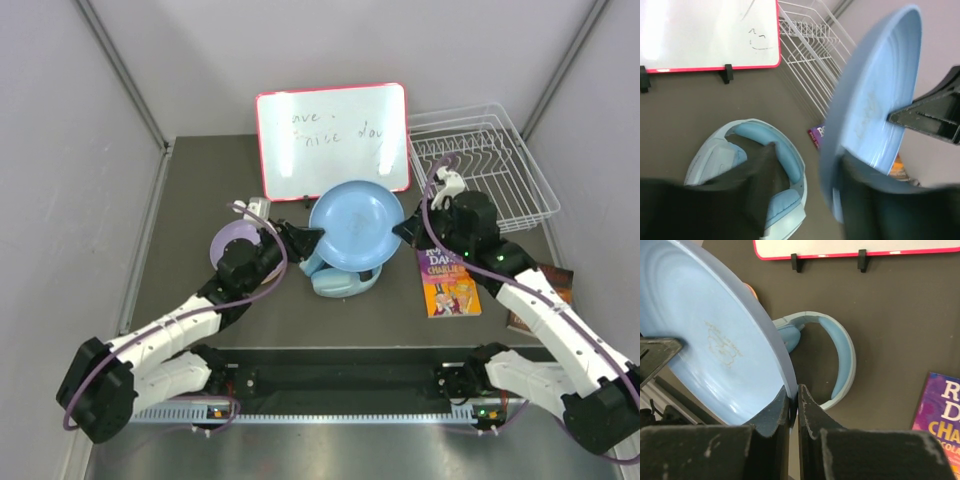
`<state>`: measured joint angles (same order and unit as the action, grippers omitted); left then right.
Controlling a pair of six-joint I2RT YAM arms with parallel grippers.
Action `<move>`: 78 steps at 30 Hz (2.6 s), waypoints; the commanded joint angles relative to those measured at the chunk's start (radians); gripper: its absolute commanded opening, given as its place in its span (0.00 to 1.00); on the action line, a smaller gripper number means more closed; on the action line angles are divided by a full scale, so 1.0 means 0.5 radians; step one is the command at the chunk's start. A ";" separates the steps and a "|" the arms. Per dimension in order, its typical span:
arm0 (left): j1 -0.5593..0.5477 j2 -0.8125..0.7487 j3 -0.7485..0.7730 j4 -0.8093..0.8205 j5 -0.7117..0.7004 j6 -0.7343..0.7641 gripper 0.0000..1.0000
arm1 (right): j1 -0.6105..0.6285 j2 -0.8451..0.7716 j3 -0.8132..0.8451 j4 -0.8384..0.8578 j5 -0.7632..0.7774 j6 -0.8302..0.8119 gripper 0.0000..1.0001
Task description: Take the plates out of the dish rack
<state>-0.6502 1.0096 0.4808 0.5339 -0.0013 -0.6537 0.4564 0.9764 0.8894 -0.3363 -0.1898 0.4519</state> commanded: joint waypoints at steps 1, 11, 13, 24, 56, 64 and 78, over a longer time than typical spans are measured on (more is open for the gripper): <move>-0.013 0.061 0.054 0.211 -0.019 0.007 0.35 | 0.050 0.014 -0.033 0.212 -0.123 0.066 0.00; -0.013 0.046 0.066 0.102 -0.092 0.077 0.00 | 0.084 0.054 -0.049 0.243 -0.136 0.048 0.35; -0.010 -0.052 0.075 -0.097 -0.279 0.126 0.00 | 0.081 0.035 -0.033 0.188 -0.002 0.008 0.51; 0.033 -0.470 0.250 -1.153 -1.515 0.261 0.00 | 0.023 -0.139 -0.030 -0.147 0.527 -0.207 0.84; 0.576 -0.356 -0.121 -1.325 -1.129 -0.046 0.82 | 0.014 -0.045 -0.223 -0.030 0.438 -0.210 0.85; 0.576 -0.482 -0.008 -1.408 -1.191 0.126 0.99 | 0.014 -0.072 -0.260 -0.024 0.603 -0.287 0.91; 0.573 -0.697 0.241 -1.332 -0.571 0.678 0.99 | 0.007 -0.618 -0.643 0.408 1.590 -0.483 0.98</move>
<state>-0.3672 0.6743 0.5522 -0.1776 -0.3908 -0.4038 0.4664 0.7345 0.6277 -0.2867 0.3939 0.2386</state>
